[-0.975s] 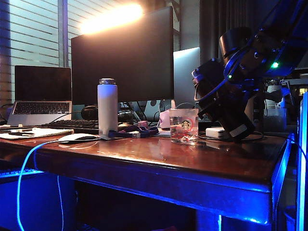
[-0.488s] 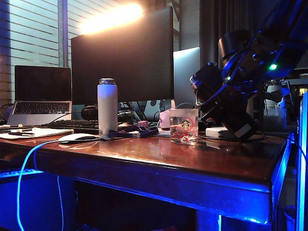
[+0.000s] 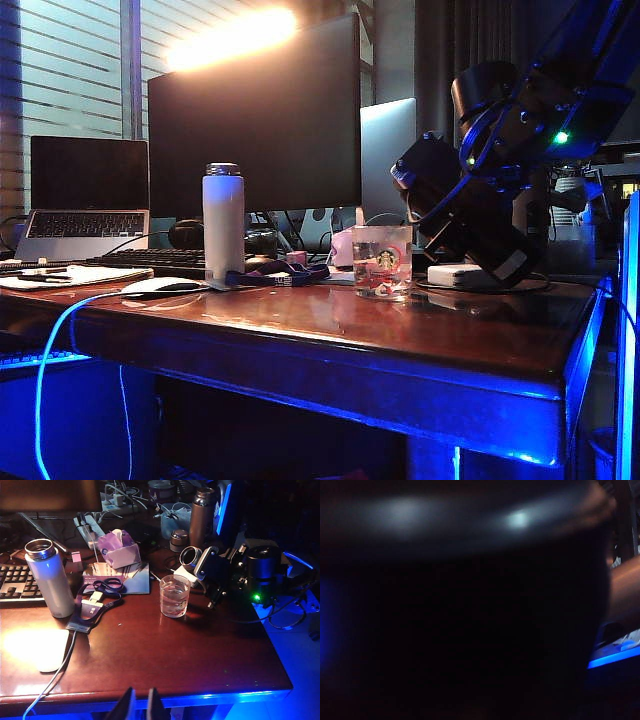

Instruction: Pick up the black thermos, pour a little water from inside into the glass cup, then place the black thermos back on the table.

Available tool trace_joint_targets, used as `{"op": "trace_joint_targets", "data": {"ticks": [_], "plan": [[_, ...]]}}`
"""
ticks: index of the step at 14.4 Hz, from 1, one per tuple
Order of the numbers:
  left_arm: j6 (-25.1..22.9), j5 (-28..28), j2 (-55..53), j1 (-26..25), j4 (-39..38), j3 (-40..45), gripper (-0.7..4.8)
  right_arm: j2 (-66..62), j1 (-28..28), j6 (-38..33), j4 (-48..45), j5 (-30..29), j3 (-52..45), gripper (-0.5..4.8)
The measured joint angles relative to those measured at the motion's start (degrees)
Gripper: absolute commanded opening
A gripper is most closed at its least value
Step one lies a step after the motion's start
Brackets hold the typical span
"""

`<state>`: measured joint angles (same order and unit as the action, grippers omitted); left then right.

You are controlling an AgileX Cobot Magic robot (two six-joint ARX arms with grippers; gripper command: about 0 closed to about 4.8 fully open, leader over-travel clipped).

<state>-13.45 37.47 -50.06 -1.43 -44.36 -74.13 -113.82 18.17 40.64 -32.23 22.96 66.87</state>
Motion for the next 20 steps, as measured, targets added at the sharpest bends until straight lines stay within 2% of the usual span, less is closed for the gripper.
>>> {"op": "trace_joint_targets", "data": {"ticks": [3, 14, 20], "plan": [[0.0, 0.0, 0.0, 0.4, 0.0, 0.0, 0.53, -1.0, 0.1, 5.8, 0.0, 0.2, 0.0, 0.48], [0.0, 0.0, 0.0, 0.4, 0.0, 0.0, 0.53, -1.1, 0.1, 20.2, -2.6, 1.4, 0.0, 0.48], [0.0, 0.0, 0.0, 0.4, 0.0, 0.0, 0.53, -1.1, 0.1, 22.6, -3.0, 2.6, 0.0, 0.48]]}}
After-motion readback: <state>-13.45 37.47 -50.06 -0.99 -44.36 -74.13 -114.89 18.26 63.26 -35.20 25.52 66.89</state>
